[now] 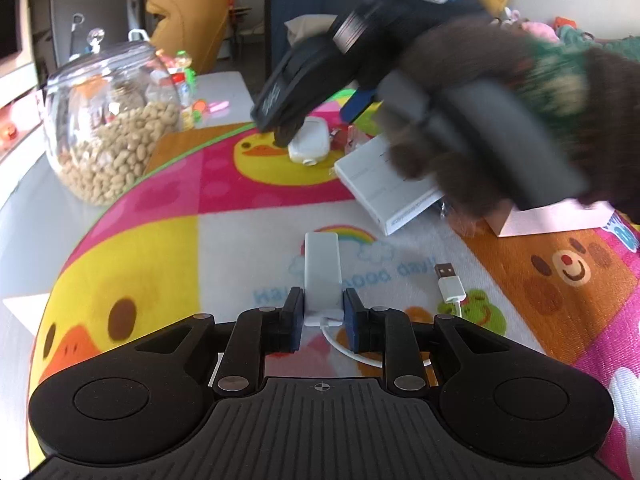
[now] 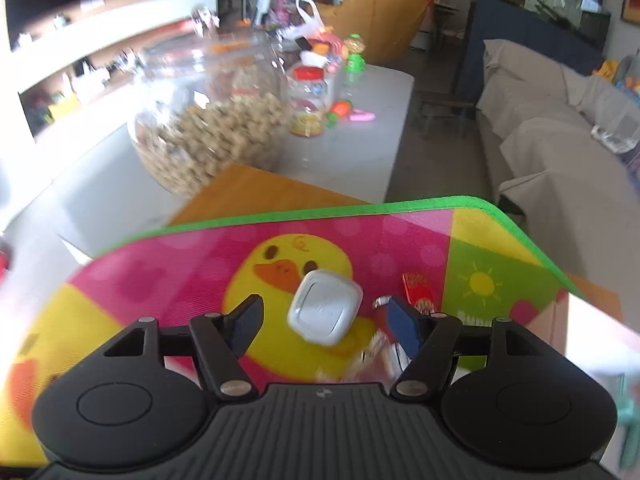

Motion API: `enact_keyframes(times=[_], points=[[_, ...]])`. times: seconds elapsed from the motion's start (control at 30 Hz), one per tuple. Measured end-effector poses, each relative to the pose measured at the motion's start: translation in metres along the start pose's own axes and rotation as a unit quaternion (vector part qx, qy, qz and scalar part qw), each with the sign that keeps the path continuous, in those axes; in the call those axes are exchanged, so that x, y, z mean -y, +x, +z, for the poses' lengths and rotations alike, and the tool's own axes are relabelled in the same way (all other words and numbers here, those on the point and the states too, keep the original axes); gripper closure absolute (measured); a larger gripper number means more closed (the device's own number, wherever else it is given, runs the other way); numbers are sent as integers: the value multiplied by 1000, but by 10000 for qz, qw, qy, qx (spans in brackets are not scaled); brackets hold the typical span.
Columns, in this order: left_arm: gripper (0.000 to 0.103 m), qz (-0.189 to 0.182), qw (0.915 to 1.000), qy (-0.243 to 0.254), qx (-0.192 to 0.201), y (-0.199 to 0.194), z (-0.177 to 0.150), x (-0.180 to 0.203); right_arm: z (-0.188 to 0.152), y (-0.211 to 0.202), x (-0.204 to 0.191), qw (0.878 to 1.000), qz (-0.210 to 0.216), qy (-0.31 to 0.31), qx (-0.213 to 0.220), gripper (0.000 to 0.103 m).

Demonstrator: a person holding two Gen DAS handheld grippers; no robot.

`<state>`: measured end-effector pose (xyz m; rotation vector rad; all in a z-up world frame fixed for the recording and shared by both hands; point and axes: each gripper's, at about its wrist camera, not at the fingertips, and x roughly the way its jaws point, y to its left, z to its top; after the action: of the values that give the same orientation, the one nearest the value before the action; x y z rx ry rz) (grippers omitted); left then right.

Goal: Organize rigid objects
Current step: 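Grasp white adapter with left tool while right tool grasps white round case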

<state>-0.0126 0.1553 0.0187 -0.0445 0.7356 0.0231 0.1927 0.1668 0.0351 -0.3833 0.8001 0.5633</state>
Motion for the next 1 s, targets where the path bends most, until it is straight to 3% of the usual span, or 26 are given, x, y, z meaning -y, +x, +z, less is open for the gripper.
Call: enact_keyframes(times=[0.03,0.07,0.2,0.4,0.53,0.7,0.83,1.0], points=[[79,-13,10000,-51,-9,-1,0,-1,0,8,-3,10000,-16,-34,-89,41],[79,-33,9999,-98,-13,-2,0,-2,-2,13,-4,9998,-53,-60,-167,55],[78,-71,9998,-169,7,-1,1,-3,-8,-5,-3,9998,-37,-172,22,65],[78,-135,9996,-234,49,0,0,-5,-33,-98,12,9959,528,-297,678,65],[78,-211,9994,-267,57,-3,-3,-4,-70,-167,34,9899,814,-241,1131,65],[78,-622,9980,-113,76,-13,-15,13,-140,-219,68,9884,274,29,1492,65],[78,-755,9971,-2,-25,-16,-17,39,-194,-231,88,9913,53,150,1305,65],[78,-767,9965,280,-153,-13,-14,75,-237,-211,113,9938,28,743,827,65]])
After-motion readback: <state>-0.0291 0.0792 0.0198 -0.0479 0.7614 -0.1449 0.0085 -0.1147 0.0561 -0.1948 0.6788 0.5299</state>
